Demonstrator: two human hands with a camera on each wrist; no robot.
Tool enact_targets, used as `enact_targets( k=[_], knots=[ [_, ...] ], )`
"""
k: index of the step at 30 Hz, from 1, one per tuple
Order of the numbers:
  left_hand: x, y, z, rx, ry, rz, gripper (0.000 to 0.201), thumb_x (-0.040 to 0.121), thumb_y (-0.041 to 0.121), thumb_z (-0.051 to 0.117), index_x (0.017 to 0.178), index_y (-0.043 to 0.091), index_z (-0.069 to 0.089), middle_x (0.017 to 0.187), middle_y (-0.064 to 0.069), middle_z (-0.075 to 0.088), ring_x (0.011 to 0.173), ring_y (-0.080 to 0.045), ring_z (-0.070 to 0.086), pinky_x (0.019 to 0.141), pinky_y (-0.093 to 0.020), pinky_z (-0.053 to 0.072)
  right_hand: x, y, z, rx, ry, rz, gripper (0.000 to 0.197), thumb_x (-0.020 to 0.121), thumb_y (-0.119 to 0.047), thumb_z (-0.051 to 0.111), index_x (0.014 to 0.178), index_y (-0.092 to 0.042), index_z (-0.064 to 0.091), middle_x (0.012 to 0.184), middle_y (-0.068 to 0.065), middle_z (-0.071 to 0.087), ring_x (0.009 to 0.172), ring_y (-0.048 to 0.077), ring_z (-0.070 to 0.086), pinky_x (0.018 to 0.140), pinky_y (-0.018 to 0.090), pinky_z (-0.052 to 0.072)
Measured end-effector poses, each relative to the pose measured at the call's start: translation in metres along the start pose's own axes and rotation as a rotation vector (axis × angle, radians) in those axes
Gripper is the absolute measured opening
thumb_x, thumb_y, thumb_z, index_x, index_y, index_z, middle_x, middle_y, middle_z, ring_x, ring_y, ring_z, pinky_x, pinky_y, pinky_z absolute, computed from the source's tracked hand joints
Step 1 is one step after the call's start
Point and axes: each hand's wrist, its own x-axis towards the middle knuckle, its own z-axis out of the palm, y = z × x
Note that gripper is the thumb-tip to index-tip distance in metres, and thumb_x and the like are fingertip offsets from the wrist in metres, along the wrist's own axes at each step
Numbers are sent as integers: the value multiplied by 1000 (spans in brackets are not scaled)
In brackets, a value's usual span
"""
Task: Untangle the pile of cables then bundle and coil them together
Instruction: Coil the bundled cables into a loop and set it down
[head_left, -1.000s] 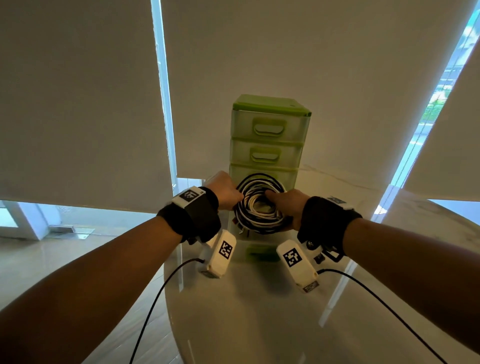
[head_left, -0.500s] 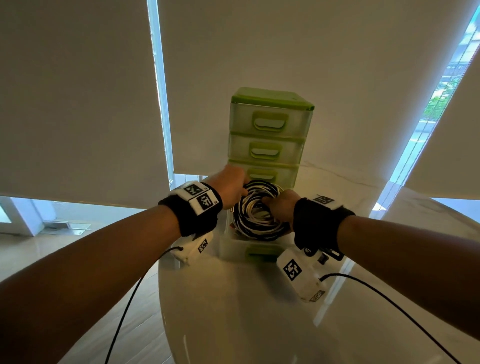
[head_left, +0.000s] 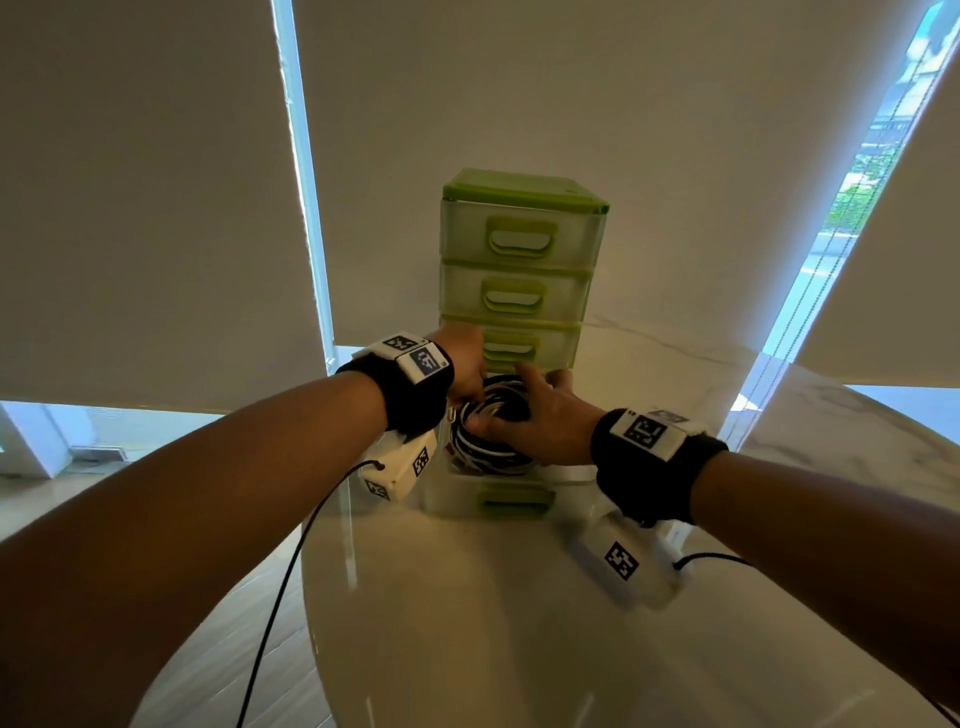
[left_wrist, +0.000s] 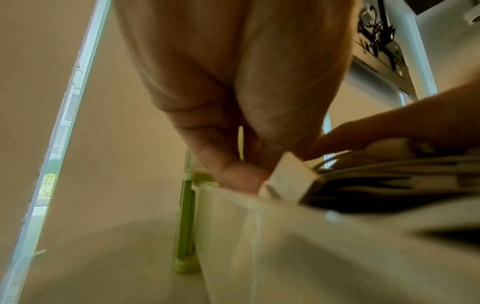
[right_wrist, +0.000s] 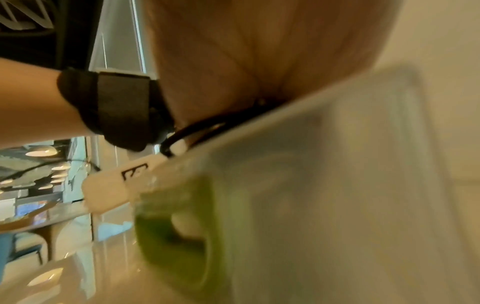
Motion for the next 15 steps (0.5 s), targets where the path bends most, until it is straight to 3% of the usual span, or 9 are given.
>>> enact_targets(
  k=[1,2,4,6,8,10,12,15],
  knots=[
    [-1,1,-1,7,-25,-12,9,84,16,71,86,8,72,69,-3,61,72,-22,60,77,-35,54,0,1,-5,-18,-70,1,121,61,-81,61,153,-34,-2,156,8,3,144,34,19,110,46,39],
    [-1,1,-3,13,-56,-20,19,84,19,72,99,7,73,76,-5,63,73,-22,60,76,-34,54,-1,1,-10,-17,-134,13,128,57,-80,65,153,-32,-4,158,6,0,145,32,18,106,45,43],
    [-2,3,-7,16,-122,-40,30,86,24,71,112,9,70,89,-9,67,75,-22,61,72,-30,49,-3,2,-17,37,-209,23,136,51,-75,73,153,-30,-5,160,3,1,144,28,21,101,41,49],
    [-3,5,-10,-7,-153,-58,33,87,24,70,117,11,68,99,-10,70,70,-18,59,70,-28,45,-6,2,-20,175,-265,-1,122,60,-57,80,153,-29,7,157,1,21,137,24,36,100,41,49],
    [-2,3,-8,-42,-157,-63,34,87,25,70,117,10,68,97,-7,69,71,-15,55,73,-29,46,-6,2,-19,190,-288,-15,105,65,-40,85,149,-28,23,148,0,39,127,21,48,97,41,51],
    [-3,-1,-6,-89,-158,-80,33,88,27,69,116,9,68,85,-2,66,71,-15,54,75,-30,46,-6,-2,-19,37,-285,0,110,63,-45,86,150,-27,22,147,1,39,125,21,49,96,37,52],
    [-3,-4,-5,-147,-161,-100,32,88,27,68,114,7,69,72,2,61,62,-11,51,72,-29,44,-8,-8,-21,-185,-270,22,118,64,-61,78,153,-26,9,152,5,33,130,23,45,102,35,47],
    [-5,-6,-4,-256,-152,-116,28,87,17,69,113,6,69,64,3,58,53,-7,50,56,-19,44,-14,-20,-23,-448,-251,47,118,70,-74,62,154,-20,-1,156,10,25,137,27,38,110,34,37]
  ],
)
